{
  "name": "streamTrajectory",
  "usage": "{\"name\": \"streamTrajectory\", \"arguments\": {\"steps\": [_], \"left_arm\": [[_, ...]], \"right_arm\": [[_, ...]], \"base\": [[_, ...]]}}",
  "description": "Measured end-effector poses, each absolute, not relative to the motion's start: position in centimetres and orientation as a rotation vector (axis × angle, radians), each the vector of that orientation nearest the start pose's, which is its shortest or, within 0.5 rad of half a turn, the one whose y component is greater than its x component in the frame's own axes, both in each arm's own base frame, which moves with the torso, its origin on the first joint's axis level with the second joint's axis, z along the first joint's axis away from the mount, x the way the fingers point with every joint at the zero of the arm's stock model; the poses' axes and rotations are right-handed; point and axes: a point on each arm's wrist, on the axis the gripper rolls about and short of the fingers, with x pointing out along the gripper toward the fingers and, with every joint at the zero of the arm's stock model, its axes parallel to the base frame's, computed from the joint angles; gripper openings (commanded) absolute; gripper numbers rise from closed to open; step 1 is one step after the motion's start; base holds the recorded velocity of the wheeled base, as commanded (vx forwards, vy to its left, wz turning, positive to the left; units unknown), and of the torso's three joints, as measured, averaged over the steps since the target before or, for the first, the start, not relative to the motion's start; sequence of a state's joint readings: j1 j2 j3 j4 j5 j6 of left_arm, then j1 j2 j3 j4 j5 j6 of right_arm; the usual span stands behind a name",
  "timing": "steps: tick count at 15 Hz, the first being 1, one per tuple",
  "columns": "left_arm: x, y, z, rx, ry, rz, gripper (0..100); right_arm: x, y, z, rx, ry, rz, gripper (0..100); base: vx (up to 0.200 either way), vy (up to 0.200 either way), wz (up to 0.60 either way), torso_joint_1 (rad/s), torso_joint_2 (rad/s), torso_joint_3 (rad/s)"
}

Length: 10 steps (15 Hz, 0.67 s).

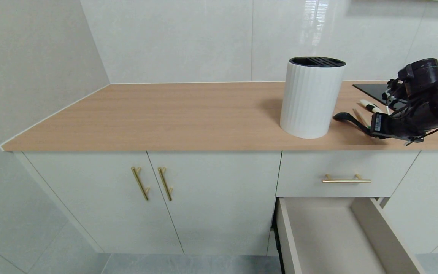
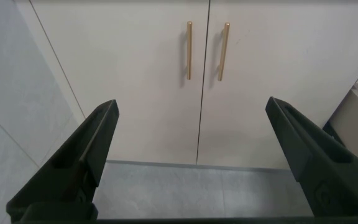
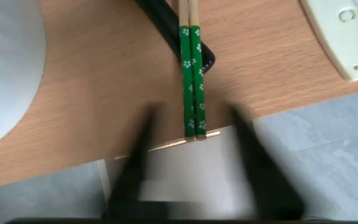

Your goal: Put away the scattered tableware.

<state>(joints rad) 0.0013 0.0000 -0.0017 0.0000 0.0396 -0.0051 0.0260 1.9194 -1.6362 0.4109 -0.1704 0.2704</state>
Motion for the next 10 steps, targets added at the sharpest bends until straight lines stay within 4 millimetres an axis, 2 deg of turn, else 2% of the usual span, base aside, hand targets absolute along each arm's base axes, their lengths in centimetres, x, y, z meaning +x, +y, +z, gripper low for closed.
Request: {"name": "streamTrajectory", "arguments": {"steps": [5, 10], "left_arm": [[-2.3, 0.1, 7.6, -0.005, -0.002, 0.041, 100], [-2.3, 0.1, 7.6, -0.005, -0.002, 0.040, 100]], "right_arm": [[36.8, 0.5, 24.3, 0.189, 0.660, -0.244, 0], [34.5, 0.5, 26.8, 0.216, 0.593, -0.245, 0]], "base": [[0.000, 0.000, 0.00, 0.000, 0.00, 0.000], [0.000, 0.000, 0.00, 0.000, 0.00, 0.000]]}}
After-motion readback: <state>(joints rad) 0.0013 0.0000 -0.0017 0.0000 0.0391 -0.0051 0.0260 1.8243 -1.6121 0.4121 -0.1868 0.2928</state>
